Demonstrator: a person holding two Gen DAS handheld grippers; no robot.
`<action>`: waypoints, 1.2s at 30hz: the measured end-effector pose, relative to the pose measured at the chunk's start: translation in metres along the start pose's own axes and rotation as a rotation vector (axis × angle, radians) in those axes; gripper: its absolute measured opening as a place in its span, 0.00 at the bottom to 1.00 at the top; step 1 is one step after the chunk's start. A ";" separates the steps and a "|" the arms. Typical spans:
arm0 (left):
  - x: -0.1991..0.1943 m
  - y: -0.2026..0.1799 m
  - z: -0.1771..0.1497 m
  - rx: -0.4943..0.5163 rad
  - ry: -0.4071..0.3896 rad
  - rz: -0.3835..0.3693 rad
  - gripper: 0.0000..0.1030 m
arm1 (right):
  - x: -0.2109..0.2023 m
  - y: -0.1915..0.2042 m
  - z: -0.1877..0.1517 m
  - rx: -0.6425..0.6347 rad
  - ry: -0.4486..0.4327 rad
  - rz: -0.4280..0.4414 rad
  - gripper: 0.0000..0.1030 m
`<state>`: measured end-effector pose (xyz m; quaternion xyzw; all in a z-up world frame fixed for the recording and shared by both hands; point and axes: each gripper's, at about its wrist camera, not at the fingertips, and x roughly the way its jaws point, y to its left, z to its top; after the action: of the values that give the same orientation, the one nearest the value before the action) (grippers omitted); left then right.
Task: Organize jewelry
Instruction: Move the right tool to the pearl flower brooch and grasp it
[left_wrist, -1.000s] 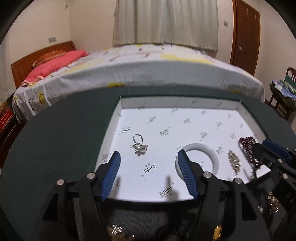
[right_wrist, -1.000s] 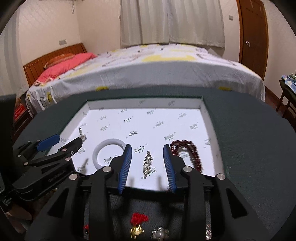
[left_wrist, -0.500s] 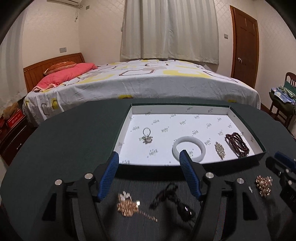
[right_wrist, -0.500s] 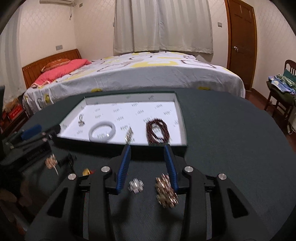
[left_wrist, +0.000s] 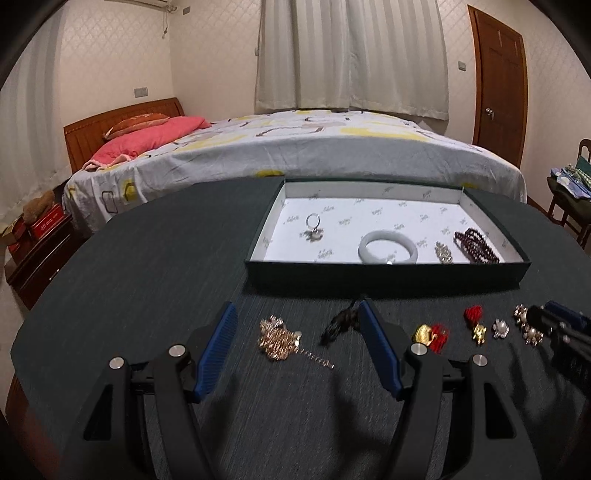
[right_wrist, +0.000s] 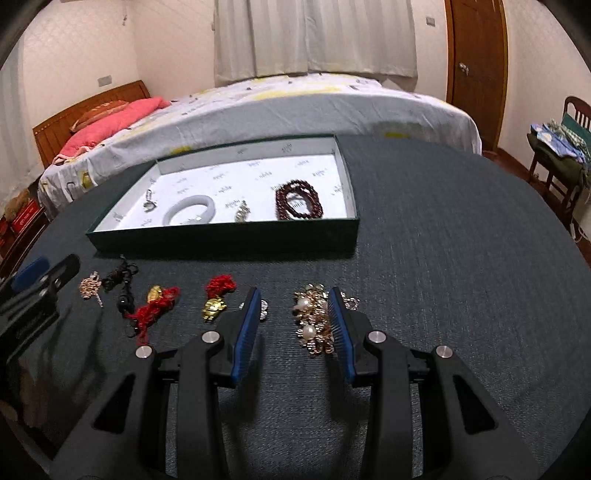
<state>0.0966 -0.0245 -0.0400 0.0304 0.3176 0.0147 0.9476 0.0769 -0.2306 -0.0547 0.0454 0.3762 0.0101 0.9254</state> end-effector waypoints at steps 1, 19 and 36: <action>0.000 0.001 -0.001 -0.003 0.002 0.001 0.64 | 0.002 -0.002 0.001 0.006 0.006 -0.005 0.36; 0.004 0.005 -0.006 -0.019 0.028 -0.008 0.64 | 0.018 -0.013 0.004 0.012 0.070 -0.038 0.36; 0.002 0.002 -0.008 -0.016 0.036 -0.023 0.64 | 0.022 -0.020 0.001 0.021 0.116 -0.029 0.29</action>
<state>0.0939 -0.0220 -0.0473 0.0187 0.3348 0.0071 0.9421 0.0936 -0.2498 -0.0713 0.0487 0.4300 -0.0046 0.9015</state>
